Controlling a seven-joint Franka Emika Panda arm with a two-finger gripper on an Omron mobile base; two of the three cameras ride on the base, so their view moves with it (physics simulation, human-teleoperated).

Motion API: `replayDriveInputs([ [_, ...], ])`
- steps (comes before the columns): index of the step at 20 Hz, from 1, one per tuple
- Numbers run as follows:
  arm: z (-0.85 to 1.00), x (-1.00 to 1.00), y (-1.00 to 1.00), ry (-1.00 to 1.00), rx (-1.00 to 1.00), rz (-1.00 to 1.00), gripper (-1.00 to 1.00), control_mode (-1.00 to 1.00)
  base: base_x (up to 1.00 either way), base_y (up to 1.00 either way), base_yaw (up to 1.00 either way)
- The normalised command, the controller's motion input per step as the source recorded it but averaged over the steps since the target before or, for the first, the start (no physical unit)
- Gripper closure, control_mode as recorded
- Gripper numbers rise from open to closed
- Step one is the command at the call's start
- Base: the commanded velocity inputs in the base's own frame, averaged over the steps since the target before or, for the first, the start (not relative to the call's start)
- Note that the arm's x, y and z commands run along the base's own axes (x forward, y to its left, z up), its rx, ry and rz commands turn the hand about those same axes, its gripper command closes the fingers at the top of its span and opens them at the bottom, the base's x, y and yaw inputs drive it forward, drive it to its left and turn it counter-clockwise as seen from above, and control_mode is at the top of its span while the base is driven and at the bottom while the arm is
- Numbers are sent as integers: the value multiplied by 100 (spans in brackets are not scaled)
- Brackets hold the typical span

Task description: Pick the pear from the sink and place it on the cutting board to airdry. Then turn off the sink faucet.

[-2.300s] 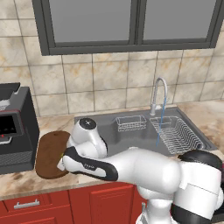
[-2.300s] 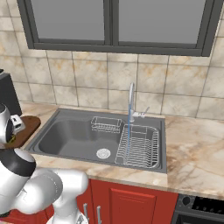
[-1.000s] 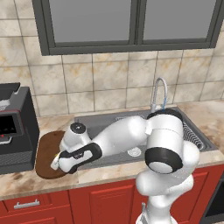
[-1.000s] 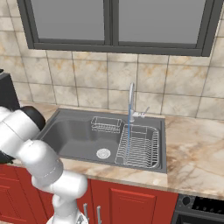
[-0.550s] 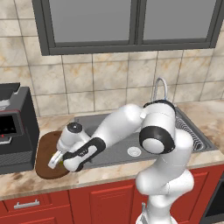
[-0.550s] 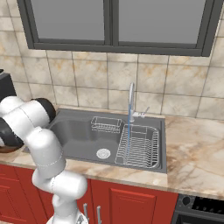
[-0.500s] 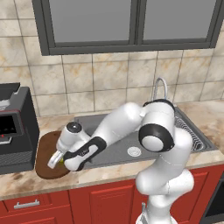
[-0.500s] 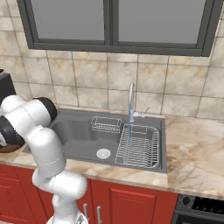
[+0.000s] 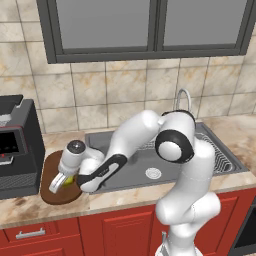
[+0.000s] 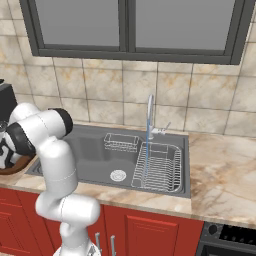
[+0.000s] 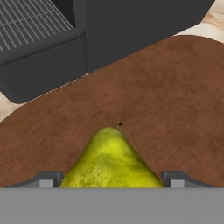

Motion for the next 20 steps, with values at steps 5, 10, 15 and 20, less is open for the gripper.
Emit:
replayDriveInputs([
  [5,0,0,-14,-1,0,0,-100,-100,0,0,0],
  [10,12,0,-30,-2,0,0,-100,-100,0,0,0],
  [15,37,0,-32,-5,0,0,-100,-100,0,0,0],
  [20,59,0,-15,-6,1,0,-100,-100,0,0,0],
])
